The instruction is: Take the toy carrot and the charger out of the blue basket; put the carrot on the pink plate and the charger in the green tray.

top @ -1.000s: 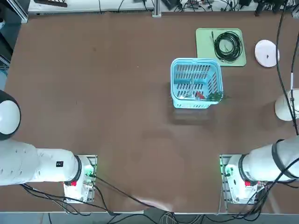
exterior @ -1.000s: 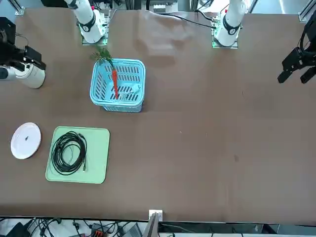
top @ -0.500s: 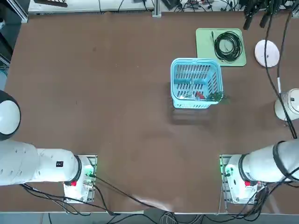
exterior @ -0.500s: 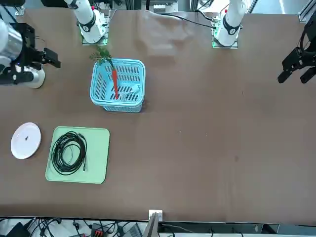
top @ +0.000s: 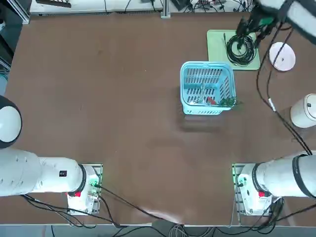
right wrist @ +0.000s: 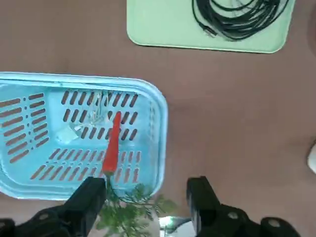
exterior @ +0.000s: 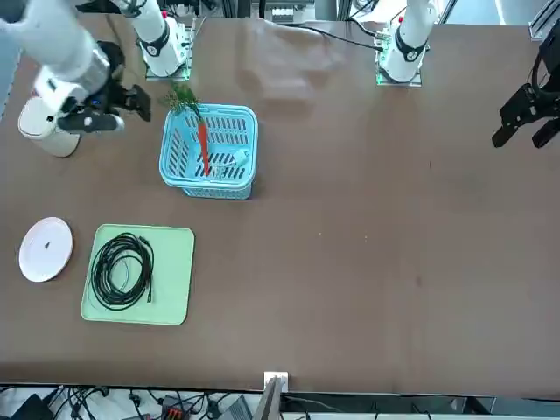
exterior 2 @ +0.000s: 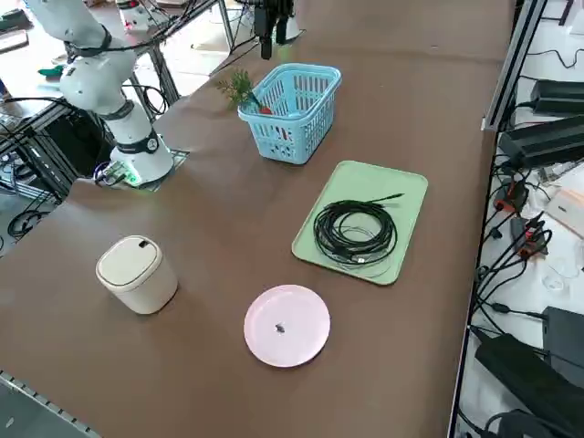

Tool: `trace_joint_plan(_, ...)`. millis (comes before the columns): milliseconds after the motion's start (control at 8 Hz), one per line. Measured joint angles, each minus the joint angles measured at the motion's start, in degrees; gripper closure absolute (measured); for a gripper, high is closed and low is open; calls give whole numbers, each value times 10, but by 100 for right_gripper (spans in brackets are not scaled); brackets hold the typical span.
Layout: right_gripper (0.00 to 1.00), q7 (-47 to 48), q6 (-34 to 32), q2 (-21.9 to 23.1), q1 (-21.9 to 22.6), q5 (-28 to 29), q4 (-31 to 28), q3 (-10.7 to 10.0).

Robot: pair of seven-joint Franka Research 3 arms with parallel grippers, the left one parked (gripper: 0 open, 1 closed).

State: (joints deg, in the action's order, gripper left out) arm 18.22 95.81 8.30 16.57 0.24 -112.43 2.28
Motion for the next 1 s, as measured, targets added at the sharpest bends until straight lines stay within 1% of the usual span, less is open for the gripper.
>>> trace_joint_plan(500,0,110,171,14,86,0,-147,0)
trace_joint_plan(625,0,121,205,15,99,0,-174,0)
trace_joint_plan(1000,0,123,282,14,105,0,-240,6)
